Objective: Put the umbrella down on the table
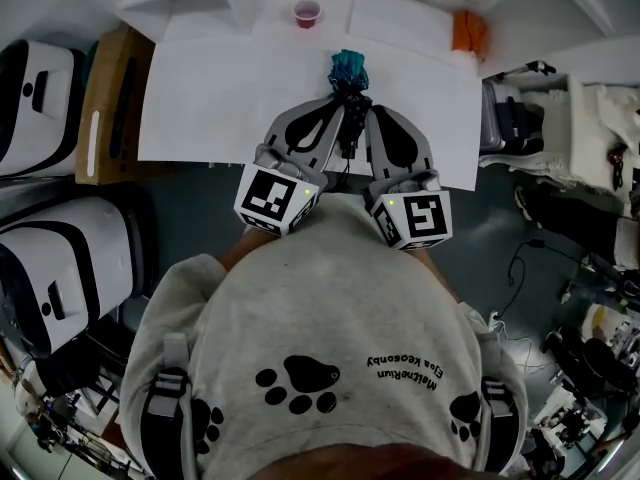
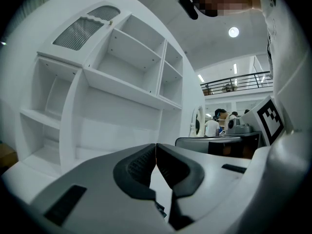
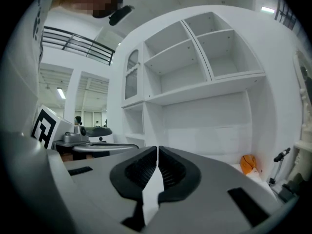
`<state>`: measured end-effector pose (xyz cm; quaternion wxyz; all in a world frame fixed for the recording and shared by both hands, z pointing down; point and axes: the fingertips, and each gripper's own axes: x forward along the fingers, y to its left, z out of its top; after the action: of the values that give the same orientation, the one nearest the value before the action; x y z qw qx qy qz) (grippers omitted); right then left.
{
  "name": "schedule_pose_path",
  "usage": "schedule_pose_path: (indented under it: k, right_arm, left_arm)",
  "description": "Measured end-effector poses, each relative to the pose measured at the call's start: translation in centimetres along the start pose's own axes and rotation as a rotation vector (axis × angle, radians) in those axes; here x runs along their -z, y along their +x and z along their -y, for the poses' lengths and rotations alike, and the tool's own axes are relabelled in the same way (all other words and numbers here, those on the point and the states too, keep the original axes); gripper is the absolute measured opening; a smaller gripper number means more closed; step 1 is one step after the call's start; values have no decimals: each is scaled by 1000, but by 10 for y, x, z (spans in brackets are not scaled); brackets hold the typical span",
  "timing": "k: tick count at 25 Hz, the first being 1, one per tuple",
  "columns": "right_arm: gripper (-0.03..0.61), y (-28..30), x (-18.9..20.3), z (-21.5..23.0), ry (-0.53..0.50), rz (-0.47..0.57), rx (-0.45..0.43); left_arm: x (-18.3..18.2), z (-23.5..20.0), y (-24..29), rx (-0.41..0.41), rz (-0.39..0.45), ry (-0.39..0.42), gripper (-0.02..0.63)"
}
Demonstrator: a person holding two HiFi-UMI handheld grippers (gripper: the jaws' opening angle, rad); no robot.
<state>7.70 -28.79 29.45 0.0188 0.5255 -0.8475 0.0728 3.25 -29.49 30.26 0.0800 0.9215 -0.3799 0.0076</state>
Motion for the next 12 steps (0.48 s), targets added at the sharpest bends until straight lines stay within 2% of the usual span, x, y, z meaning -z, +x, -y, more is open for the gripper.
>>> schedule_pose_path:
  k: [3,12]
  right_arm:
    - [35,-7,-10,-4,1,54,-15]
    - [32,-20,-8,-9,-32,72,-53]
  left_arm:
    - [-1,7,-2,6,6,12,18]
    - [2,18,-10,-1,1,30,18]
